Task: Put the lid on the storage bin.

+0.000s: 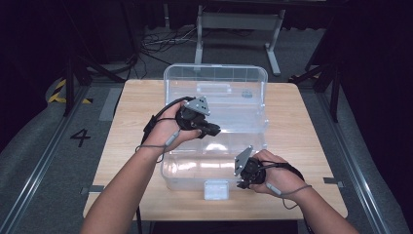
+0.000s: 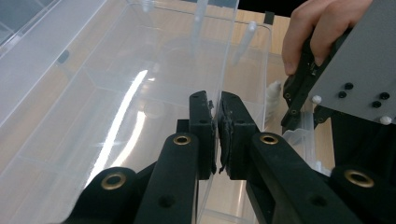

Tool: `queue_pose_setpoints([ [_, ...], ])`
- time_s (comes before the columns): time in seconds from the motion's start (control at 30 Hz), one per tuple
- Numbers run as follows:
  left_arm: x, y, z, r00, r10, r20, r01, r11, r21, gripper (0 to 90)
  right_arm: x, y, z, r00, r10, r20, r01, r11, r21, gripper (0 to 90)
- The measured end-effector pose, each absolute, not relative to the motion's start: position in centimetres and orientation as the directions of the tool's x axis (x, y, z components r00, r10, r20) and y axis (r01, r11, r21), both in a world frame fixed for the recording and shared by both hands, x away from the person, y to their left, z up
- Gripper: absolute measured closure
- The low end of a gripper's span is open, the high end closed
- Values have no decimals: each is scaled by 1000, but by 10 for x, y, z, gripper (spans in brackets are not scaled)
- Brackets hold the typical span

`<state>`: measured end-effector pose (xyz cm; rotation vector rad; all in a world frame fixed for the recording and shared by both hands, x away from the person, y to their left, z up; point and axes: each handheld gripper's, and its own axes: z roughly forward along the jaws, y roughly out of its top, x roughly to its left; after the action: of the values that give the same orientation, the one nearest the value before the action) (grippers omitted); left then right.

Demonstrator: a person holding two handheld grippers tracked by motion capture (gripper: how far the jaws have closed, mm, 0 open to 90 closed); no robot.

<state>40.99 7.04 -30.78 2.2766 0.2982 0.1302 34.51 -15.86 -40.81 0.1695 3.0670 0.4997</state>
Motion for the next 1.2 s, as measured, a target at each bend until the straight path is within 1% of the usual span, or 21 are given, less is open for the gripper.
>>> queue_pose_setpoints([
  [0.2, 404, 70, -310, 968, 252, -6, 171, -637, 752, 849, 344, -159, -408, -993, 112, -26, 97, 940, 327, 809],
  [0.77, 391, 71, -315, 967, 253, 2, 165, -635, 754, 848, 341, -159, -408, -991, 125, -49, 102, 940, 326, 811],
  [0.83, 389, 71, -316, 966, 257, -1, 168, -626, 761, 848, 339, -159, -408, -989, 138, -53, 113, 938, 329, 811],
  [1.2, 382, 72, -320, 967, 255, -5, 167, -619, 767, 848, 338, -160, -408, -988, 135, -70, 104, 937, 333, 811],
])
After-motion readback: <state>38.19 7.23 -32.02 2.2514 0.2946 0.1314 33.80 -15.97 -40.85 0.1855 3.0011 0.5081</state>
